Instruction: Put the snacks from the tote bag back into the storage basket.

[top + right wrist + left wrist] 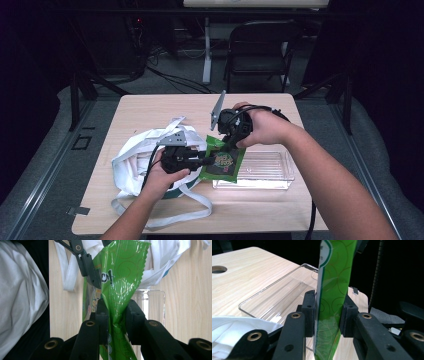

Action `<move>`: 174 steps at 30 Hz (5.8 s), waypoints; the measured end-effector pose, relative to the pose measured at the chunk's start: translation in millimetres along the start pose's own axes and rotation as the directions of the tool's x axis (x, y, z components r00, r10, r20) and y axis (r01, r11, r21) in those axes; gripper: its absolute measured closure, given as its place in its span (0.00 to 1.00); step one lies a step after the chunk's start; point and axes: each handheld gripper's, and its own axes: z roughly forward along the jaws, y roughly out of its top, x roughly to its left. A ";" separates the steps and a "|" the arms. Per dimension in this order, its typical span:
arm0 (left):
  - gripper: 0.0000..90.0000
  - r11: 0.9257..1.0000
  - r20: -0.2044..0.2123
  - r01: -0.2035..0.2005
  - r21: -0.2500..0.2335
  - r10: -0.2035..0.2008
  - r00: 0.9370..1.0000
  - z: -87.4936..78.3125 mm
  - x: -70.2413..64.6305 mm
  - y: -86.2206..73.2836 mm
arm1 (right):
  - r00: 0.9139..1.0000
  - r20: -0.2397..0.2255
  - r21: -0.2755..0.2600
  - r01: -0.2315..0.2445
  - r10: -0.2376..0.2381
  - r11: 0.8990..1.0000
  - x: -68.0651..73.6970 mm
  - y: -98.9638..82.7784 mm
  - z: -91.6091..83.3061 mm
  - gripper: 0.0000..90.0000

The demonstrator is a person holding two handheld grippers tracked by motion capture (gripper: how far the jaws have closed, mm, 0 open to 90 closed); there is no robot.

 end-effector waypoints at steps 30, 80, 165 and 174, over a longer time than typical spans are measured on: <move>0.57 0.997 -0.050 0.075 -0.026 -0.076 0.996 -11.5 8.4 -3.5 | 0.999 0.048 0.032 -0.013 0.011 0.999 -5.4 -13.9 -8.4 0.84; 0.54 0.985 -0.269 0.143 -0.099 -0.165 0.949 -74.3 30.5 -22.2 | 0.986 0.165 0.138 -0.034 0.011 0.990 -42.1 -34.3 1.5 0.84; 0.55 0.978 -0.304 0.171 -0.120 -0.200 0.932 -81.9 36.9 -28.7 | 0.965 0.253 0.163 0.021 -0.063 0.986 -79.4 -27.0 83.9 0.74; 0.55 0.978 -0.304 0.171 -0.123 -0.201 0.931 -82.5 36.9 -28.6 | 0.962 0.269 0.146 0.003 -0.043 0.989 -79.4 -28.3 81.7 0.62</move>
